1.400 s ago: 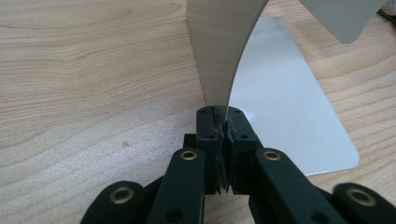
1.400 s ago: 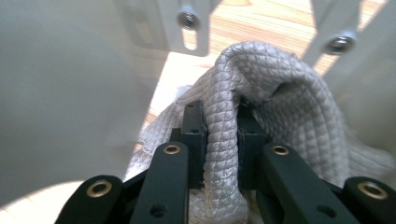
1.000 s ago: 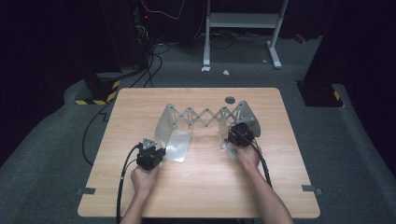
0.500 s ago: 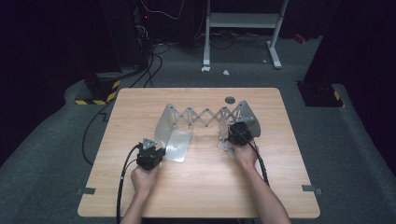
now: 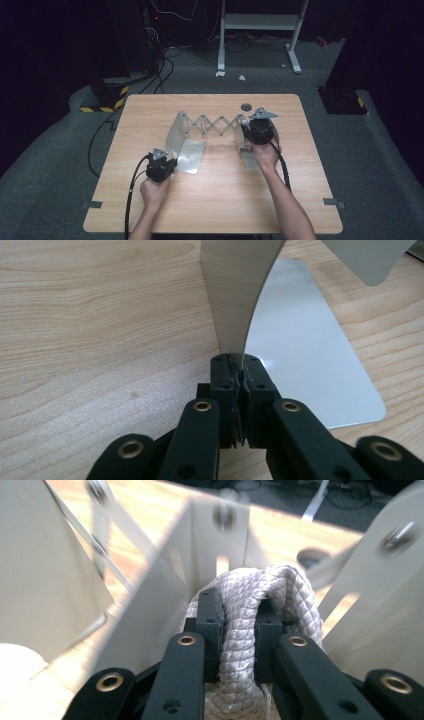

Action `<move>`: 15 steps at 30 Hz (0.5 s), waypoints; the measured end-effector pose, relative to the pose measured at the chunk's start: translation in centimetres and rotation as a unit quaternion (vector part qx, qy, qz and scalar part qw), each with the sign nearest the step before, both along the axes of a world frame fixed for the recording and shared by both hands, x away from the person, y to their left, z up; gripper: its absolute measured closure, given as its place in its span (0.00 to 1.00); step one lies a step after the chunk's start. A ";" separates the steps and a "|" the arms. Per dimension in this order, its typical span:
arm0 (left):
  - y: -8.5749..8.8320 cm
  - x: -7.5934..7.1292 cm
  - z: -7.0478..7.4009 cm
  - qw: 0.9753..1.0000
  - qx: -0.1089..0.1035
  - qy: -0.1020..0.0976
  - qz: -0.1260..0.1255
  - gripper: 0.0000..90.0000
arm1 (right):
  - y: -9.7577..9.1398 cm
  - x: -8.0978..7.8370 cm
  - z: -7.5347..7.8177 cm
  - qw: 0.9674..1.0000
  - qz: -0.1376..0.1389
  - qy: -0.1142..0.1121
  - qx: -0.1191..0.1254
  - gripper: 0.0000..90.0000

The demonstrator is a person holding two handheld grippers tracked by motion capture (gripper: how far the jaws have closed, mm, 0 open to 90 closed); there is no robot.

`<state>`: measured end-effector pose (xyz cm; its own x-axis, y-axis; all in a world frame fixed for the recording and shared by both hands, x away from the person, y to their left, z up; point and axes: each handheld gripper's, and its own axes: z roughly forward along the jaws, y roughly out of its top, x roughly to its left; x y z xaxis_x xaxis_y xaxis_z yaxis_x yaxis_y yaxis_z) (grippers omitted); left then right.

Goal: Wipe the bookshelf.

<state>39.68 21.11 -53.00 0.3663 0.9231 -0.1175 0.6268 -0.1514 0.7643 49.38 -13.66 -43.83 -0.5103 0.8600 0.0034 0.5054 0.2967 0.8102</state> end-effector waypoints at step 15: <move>0.1 0.0 0.0 1.000 -0.003 0.001 -0.001 0.95 | 0.5 0.0 2.0 1.000 0.012 -0.023 0.003 0.89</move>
<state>39.71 21.18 -53.01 0.3675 0.9216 -0.1244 0.6279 -0.1472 0.7643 49.41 -13.14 -41.81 -0.5299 0.8479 -0.0148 0.4610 0.3026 0.8342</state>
